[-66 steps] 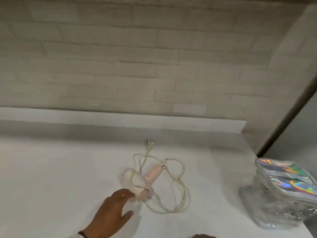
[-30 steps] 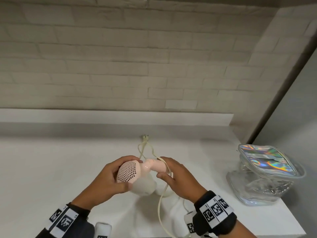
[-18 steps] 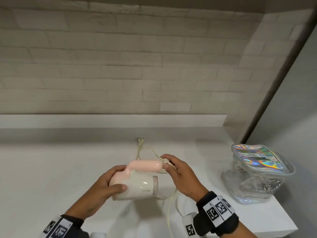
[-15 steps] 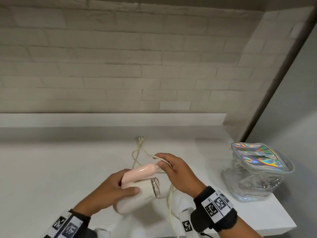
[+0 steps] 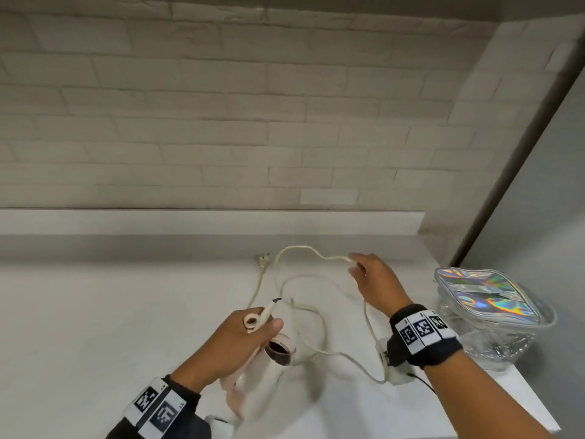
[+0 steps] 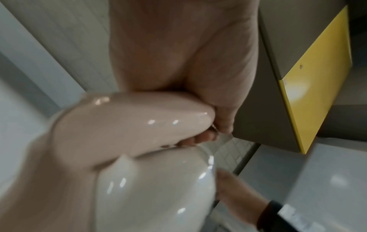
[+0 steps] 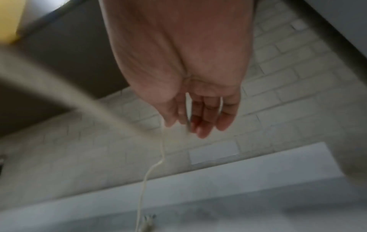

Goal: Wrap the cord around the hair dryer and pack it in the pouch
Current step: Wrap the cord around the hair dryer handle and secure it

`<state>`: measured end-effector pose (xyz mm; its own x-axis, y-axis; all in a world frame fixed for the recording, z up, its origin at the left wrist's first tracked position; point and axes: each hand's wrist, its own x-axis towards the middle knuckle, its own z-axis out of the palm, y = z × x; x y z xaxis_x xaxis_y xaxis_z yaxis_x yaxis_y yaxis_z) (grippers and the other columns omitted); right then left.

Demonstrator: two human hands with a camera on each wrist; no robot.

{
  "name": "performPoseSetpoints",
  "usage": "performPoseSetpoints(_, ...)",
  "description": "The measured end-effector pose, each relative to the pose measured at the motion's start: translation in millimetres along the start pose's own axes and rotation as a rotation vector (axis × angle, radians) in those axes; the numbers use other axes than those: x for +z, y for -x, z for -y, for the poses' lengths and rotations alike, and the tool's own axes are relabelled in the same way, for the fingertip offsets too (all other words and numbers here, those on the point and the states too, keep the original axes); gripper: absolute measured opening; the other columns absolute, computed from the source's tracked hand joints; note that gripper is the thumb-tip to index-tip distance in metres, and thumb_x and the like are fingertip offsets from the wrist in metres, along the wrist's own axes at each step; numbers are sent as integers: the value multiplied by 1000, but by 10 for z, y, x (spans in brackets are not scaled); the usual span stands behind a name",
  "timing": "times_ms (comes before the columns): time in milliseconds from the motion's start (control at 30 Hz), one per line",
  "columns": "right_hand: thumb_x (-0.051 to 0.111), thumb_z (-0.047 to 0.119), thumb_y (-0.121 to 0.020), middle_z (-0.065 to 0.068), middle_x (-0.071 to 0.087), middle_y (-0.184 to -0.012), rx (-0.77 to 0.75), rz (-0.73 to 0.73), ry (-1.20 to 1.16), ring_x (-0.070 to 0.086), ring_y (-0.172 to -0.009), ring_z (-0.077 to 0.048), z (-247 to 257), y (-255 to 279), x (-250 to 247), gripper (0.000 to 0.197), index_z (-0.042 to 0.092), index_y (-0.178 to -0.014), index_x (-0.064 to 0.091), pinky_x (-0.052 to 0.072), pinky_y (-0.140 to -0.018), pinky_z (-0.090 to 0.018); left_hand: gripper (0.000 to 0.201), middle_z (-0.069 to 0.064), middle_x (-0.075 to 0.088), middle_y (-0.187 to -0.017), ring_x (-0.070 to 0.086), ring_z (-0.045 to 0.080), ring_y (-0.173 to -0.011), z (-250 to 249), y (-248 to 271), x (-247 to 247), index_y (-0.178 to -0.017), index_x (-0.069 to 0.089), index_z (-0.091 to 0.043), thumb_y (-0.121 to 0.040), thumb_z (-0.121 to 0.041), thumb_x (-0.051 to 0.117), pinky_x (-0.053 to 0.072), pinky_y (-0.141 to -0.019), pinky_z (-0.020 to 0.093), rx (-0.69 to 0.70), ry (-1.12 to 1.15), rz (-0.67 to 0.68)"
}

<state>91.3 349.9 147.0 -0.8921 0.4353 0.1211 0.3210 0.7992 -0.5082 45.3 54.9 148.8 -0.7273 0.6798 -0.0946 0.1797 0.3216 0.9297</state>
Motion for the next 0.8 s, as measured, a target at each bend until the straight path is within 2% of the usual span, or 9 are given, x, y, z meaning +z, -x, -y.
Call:
performPoseSetpoints(67, 54, 21, -96, -13, 53, -130, 26, 25, 149, 53, -120, -29, 0, 28, -23, 48, 15, -142, 43, 42, -100, -38, 26, -2, 56, -63, 50, 10, -61, -53, -26, 5, -79, 60, -13, -95, -33, 56, 40, -67, 22, 28, 50, 8)
performPoseSetpoints(133, 58, 25, -94, -7, 51, -137, -132, 1, 11, 51, -124, -23, 177, 161, -30, 51, 18, -142, 44, 40, -104, -33, 29, -1, 52, -60, 47, 12, -59, -87, -49, 27, -85, 61, -12, -97, -37, 51, 41, -71, 28, 16, 57, -9)
performPoseSetpoints(233, 58, 36, -93, 15, 48, -141, -377, 285, -228, 46, -126, 0, 622, 497, 36, 51, 35, -142, 41, 38, -105, -21, 41, 1, 43, -57, 40, 13, -55, -174, -46, 93, -86, 63, -13, -95, -48, 43, 39, -64, 26, -4, 105, 2)
performPoseSetpoints(300, 53, 32, -97, 19, 48, -140, -425, 391, -264, 44, -126, 4, 795, 636, 147, 45, 37, -140, 42, 35, -104, -15, 48, -1, 35, -53, 34, 13, -50, -255, -35, 115, -83, 64, -11, -94, -52, 39, 34, -57, 25, -23, 210, 25)
performPoseSetpoints(400, 47, 21, -100, 14, 63, -116, -412, 383, -332, 58, -108, -7, 798, 640, 251, 22, 33, -116, 55, 46, -92, -23, 43, -2, 28, -48, 28, 15, -44, -347, 0, 89, -77, 64, -13, -100, -40, 40, 37, -60, 33, -20, 335, 90)
performPoseSetpoints(500, 43, 16, -101, 8, 65, -93, -390, 311, -347, 62, -90, -13, 705, 579, 286, 17, 22, -97, 58, 50, -82, -29, 34, 5, 42, -52, 34, 16, -41, -394, 66, 76, -95, 67, -8, -101, -29, 41, 42, -55, 30, -11, 378, 196)
performPoseSetpoints(600, 42, 21, -101, -2, 68, -81, -322, 236, -382, 64, -77, -16, 698, 498, 233, 20, 21, -98, 62, 50, -75, -31, 34, 9, 52, -60, 31, 13, -39, -441, 101, 138, -114, 65, -9, -102, -14, 33, 36, -45, 24, -49, 416, 215)
performPoseSetpoints(700, 43, 17, -100, 4, 61, -74, -295, 231, -439, 58, -61, -10, 719, 524, 220, 21, 21, -105, 62, 49, -64, -28, 33, 4, 45, -55, 24, 10, -37, -545, 114, 192, -109, 64, -6, -103, -24, 36, 29, -39, 20, -24, 458, 199)
performPoseSetpoints(800, 42, 21, -101, 1, 66, -93, -370, 207, -247, 57, -73, -7, 749, 695, 273, 30, 24, -129, 52, 44, -69, -22, 36, 5, 45, -56, 32, 12, -39, -639, 87, 218, -101, 55, 4, -100, -28, 39, 32, -41, 22, 65, 509, 141)
